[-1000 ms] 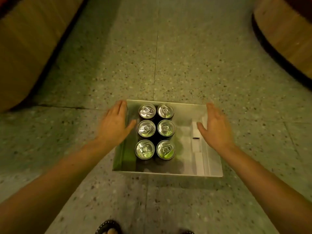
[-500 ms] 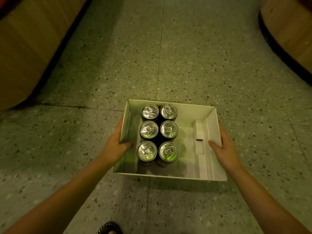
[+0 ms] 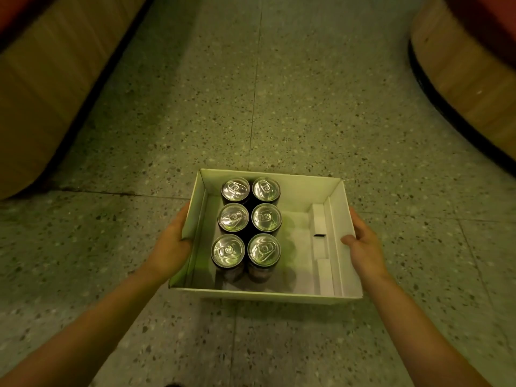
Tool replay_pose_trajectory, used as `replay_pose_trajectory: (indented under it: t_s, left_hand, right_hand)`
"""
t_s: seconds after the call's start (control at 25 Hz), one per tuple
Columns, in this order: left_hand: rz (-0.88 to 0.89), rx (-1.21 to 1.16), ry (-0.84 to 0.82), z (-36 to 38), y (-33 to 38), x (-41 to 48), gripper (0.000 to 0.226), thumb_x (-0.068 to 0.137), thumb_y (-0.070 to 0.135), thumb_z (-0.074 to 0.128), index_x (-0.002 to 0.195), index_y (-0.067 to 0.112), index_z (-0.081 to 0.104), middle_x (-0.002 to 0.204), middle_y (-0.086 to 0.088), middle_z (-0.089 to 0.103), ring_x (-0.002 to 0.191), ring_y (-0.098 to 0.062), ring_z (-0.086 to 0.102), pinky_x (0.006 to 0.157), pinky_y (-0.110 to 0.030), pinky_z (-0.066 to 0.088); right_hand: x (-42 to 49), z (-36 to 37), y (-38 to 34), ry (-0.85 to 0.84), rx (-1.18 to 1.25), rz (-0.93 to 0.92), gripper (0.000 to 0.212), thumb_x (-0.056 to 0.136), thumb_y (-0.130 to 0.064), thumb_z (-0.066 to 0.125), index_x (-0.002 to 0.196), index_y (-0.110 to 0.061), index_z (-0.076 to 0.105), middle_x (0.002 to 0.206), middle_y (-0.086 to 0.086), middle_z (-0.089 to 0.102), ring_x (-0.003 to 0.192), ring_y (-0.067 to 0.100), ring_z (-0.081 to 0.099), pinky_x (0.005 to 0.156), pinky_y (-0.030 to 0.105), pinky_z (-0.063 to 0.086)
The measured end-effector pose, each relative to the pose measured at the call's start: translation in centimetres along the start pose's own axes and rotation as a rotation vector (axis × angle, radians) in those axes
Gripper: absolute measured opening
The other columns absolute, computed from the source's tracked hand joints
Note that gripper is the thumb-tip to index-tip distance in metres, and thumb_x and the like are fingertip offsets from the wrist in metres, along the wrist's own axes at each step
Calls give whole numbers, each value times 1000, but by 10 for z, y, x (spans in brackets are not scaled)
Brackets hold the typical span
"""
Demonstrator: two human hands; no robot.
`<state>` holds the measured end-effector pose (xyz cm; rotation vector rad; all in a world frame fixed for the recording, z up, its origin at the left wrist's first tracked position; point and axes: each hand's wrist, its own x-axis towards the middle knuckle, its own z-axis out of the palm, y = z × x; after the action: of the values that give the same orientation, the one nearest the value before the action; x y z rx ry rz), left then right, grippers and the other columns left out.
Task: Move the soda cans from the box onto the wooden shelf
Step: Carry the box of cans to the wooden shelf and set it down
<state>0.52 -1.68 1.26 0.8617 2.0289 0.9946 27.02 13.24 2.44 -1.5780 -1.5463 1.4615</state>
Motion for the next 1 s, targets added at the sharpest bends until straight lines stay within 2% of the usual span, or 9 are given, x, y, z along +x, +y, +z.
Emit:
replay_pose_trajectory:
  t_s: [0.12,0.28,0.44,0.56,0.68,0.76,0.84,0.92,1.0]
  left_hand:
    - [23,-12,9,-39,64,0,79,76,-24,40,142,19,28,125,5,42,115,-14,41,90,-29,35]
    - [38,43,-7,-120,185,-15,79,79,-17,43,140,31,29,131,3,46,121,-18,43,94,-34,38]
    - [-2,54,-42,-205,329,-45,82,81,-15,43,141,37,23,139,-3,43,129,-26,40,96,-42,42]
    - [16,46,-35,-270,442,-77,81,80,-16,43,141,34,27,129,0,49,124,-24,45,90,-36,45]
    - [33,50,-37,-335,551,-105,80,78,-18,40,139,32,32,125,-1,55,118,-23,51,87,-33,46]
    - [61,23,-37,-372,614,-120,79,77,-19,41,138,30,35,120,0,57,113,-21,54,79,-31,48]
    - [96,2,-36,-405,674,-135,76,77,-19,44,138,25,36,113,1,56,106,-19,54,77,-29,46]
    - [114,-14,-30,-432,720,-146,72,77,-18,47,136,22,39,109,-1,57,103,-21,56,77,-30,46]
    - [143,-4,-28,-454,757,-153,66,79,-15,48,135,18,40,106,-3,56,101,-23,56,76,-31,44]
  right_hand:
    - [-6,-15,-66,7,28,-17,67,81,16,35,136,-23,41,134,1,50,117,19,50,87,27,45]
    - [-36,-49,-203,-11,42,-54,69,80,15,34,135,-27,42,130,-2,53,113,16,52,83,24,48]
    - [-83,-92,-362,3,15,-74,70,81,15,35,137,-26,39,140,-5,45,125,14,44,102,34,39]
    - [-121,-125,-488,3,-38,-104,69,81,15,36,137,-25,39,135,-7,47,120,10,42,96,27,36]
    - [-156,-158,-609,-4,-66,-125,70,79,16,37,136,-25,40,131,-4,50,118,13,46,96,30,39]
    - [-176,-177,-678,0,-73,-156,70,78,16,37,135,-25,42,126,-6,51,119,14,46,98,32,40]
    - [-192,-192,-742,2,-89,-192,69,79,15,38,136,-25,41,130,-4,51,118,14,46,99,33,39]
    - [-204,-202,-793,8,-131,-209,67,81,13,39,136,-25,40,134,1,49,110,13,45,91,29,37]
    - [-212,-207,-832,33,-146,-213,65,82,11,40,136,-24,40,137,6,48,111,19,46,88,29,35]
